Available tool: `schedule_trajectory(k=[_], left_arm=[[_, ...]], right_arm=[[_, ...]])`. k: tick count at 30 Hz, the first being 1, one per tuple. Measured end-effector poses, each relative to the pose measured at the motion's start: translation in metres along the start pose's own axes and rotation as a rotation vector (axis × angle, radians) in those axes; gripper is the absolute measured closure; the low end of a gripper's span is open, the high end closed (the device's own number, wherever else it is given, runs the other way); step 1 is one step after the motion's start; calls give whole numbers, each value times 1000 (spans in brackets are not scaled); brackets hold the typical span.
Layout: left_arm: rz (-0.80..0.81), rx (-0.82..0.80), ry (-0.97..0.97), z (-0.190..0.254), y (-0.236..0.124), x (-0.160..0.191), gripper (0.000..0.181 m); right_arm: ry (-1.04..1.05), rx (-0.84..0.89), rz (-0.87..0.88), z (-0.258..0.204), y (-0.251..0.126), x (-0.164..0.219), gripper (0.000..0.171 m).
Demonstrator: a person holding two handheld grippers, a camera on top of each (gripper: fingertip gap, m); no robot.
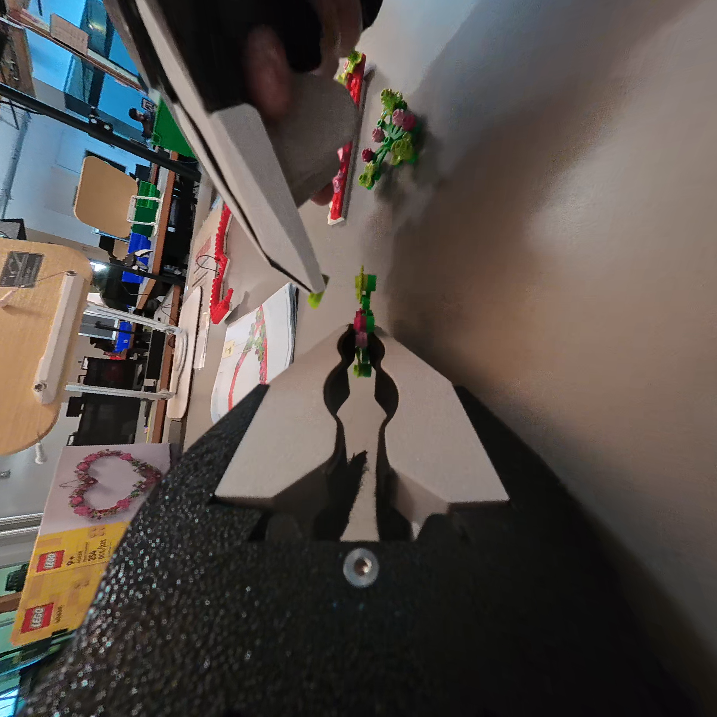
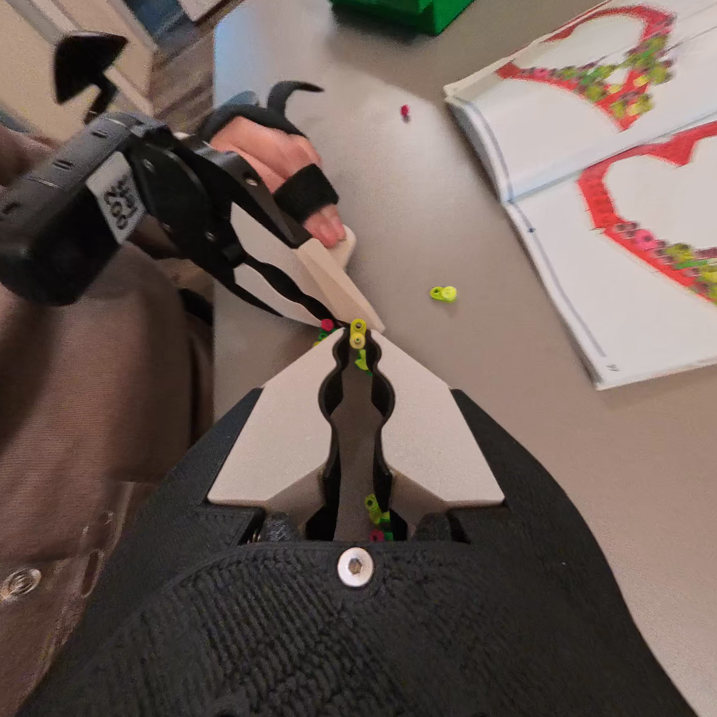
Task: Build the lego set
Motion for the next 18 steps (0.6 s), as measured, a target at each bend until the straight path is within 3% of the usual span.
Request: schedule_trajectory(k=[3, 12, 18], left_arm=[[-3, 13, -7, 1, 0, 0, 178], [1, 35, -57, 0, 0, -1, 176], [24, 18, -105, -4, -2, 0, 159]], right_arm=[[80, -96, -44, -2, 7, 4, 166], [163, -172, -111, 3, 16, 12, 166], [201, -205, -130, 4, 19, 17, 166]])
Point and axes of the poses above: each gripper's, where its closed fingertips meet, y out along the fingers, x out of its underside, z = x × y across the jaws, the point moved 3 cm from there along -y, back along the fingers, and after that the axes turned 9 degrees about -x, right-handed, at the moved point
